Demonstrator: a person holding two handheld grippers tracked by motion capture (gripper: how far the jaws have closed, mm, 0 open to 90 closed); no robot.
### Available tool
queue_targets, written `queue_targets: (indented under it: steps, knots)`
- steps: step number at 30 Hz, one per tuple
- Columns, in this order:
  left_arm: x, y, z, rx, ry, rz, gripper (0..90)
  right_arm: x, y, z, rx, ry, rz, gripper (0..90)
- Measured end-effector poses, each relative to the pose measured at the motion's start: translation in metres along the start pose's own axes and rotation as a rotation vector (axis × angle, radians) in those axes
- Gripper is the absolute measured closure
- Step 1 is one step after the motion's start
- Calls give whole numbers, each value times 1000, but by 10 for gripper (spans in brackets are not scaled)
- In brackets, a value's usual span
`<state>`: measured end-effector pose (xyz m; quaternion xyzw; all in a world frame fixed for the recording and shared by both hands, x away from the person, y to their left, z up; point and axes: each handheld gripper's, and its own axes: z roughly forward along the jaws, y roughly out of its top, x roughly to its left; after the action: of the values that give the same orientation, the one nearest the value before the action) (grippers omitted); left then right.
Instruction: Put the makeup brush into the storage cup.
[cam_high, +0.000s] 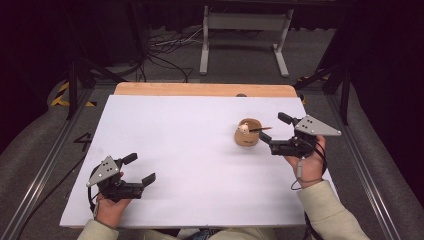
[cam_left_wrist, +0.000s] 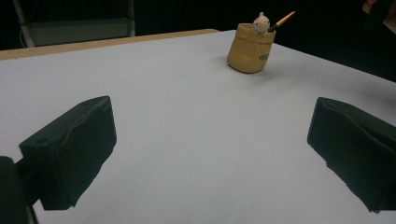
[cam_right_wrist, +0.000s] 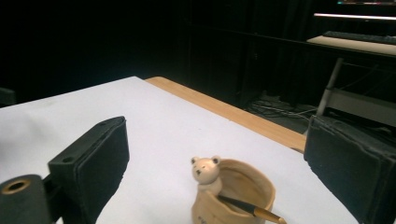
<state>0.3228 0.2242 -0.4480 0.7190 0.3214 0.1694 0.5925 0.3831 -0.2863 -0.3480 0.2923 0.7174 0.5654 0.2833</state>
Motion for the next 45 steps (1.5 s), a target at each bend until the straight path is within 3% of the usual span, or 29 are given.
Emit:
queue_targets:
  steps: [4,6,9,14,22,30,45]
  knots:
    - [0,0,0,4,-10,2,18,5,-3,-8,2,27,-12,47]
    - [1,0,1,6,-9,6,17,9,-7,-13,5,82,-23,0]
    - [0,0,1,9,-19,3,17,12,-10,-15,15,103,-32,0]
    - [0,0,1,10,-25,4,16,17,-22,-17,30,111,-20,0]
    - [-1,0,3,20,-43,16,15,19,-41,-18,7,147,-14,0]
    - [-2,0,3,34,-60,30,14,23,-60,-12,31,163,-27,0]
    - [-3,-1,4,45,-91,27,13,36,-86,-4,5,210,-2,0]
